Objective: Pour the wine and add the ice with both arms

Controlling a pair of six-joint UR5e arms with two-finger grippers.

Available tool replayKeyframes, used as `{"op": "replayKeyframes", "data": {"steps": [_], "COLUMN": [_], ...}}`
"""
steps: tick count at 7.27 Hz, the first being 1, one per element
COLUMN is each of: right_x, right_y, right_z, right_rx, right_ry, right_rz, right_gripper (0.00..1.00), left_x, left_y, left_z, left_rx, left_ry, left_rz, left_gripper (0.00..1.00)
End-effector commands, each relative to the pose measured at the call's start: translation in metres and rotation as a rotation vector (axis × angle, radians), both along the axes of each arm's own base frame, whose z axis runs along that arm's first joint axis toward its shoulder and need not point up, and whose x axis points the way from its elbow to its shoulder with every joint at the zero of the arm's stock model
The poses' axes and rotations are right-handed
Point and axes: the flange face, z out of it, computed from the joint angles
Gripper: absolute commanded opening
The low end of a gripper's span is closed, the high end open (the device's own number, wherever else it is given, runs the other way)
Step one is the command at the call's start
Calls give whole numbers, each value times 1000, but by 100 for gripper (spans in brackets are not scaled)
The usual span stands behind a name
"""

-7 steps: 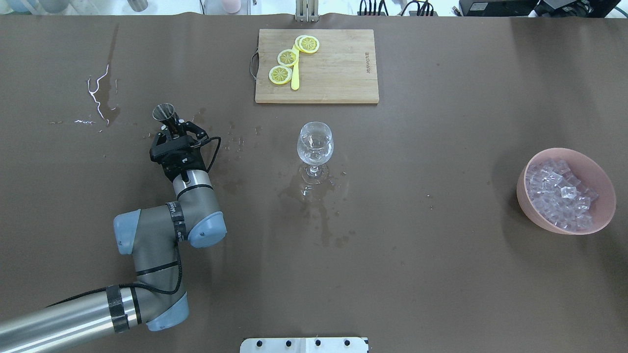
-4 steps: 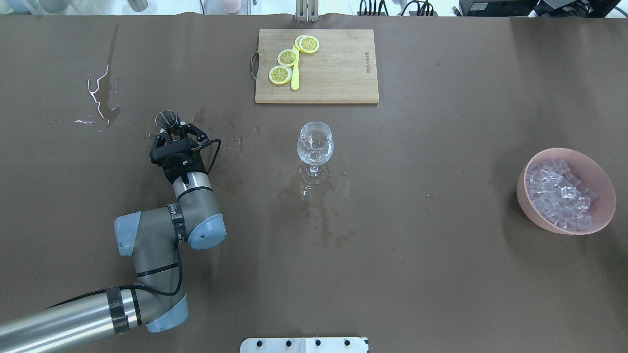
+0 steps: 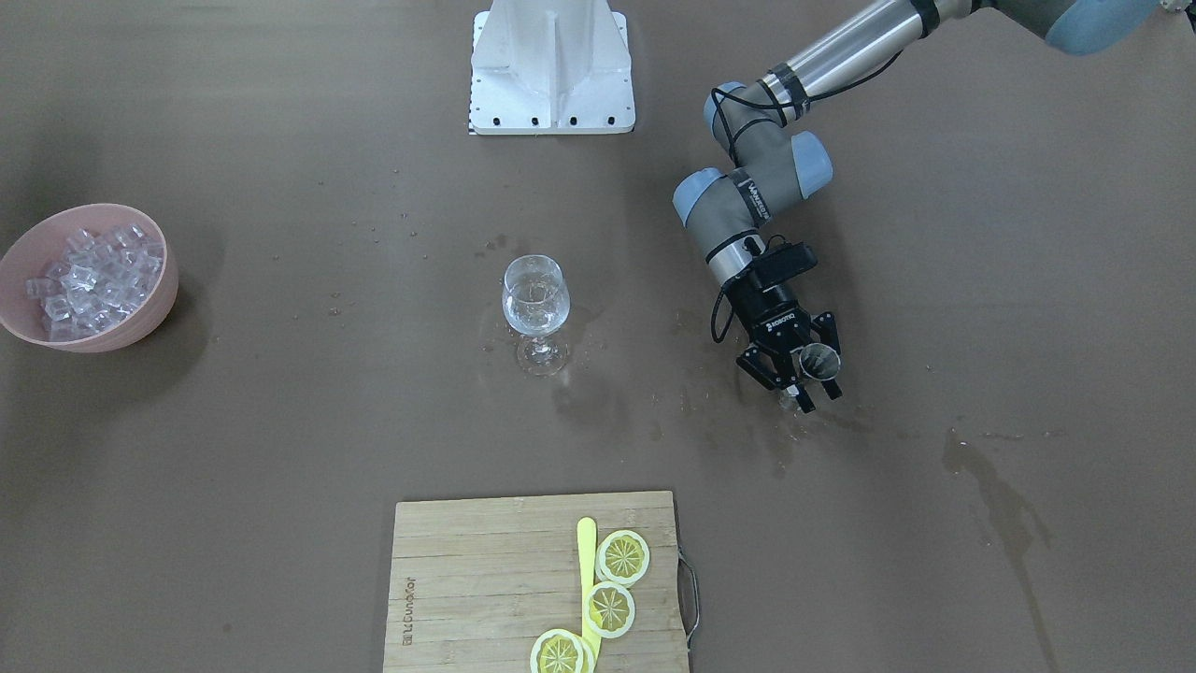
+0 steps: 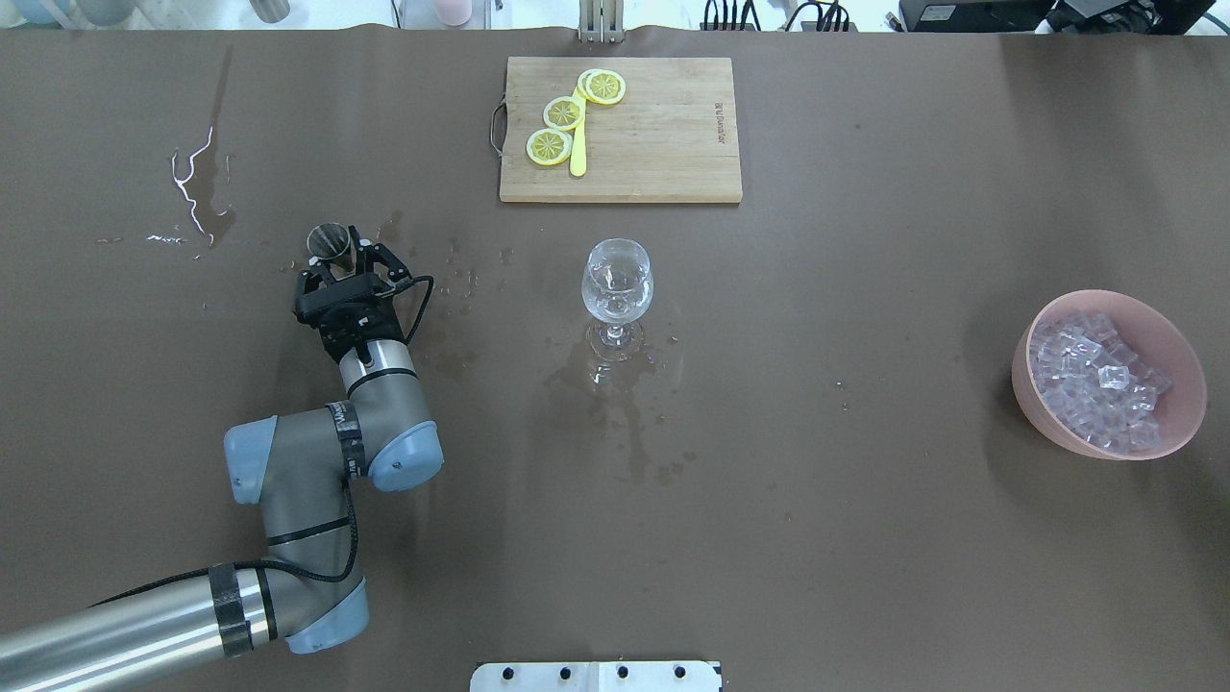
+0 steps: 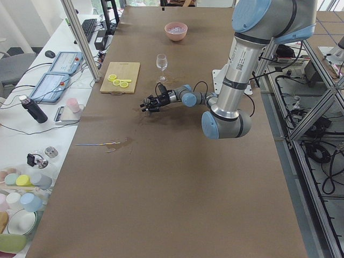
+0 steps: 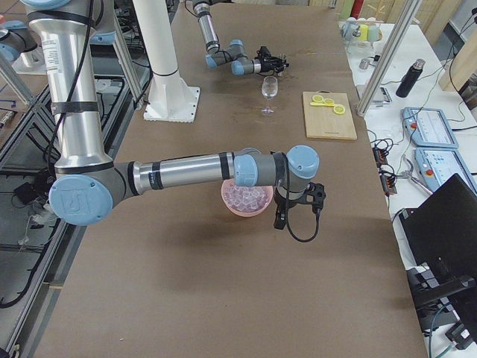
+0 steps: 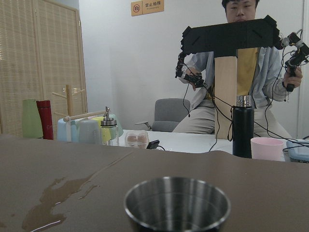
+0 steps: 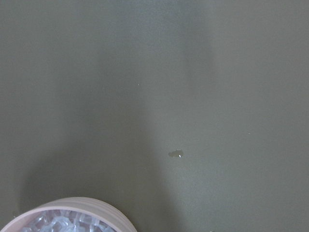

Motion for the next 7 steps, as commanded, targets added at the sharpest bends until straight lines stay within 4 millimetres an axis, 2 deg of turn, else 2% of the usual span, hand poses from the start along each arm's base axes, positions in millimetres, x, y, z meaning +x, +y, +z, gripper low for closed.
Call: {"op": "replayKeyframes", "data": {"steps": [1,4,5,7], "right_x": [0,0,0,0], "right_y": [0,0,0,0], "right_z": [-1,-1,-1,-1], "right_rx": [-2,0,0,0], "right_ry": [0,0,0,0], "right_rz": [3,3,3,3], "right_gripper": [100,100,100,100], "left_x": [-1,-7,-12,-37], "left_y": [0,2,4,15], "left_z": [1,-13,-11,-19], "left_rx": [-2,1,1,4], "left_ry": [-8,-9,-11,7], "left_rz": [2,15,15,29], "left_gripper": [98,98,98,98]}}
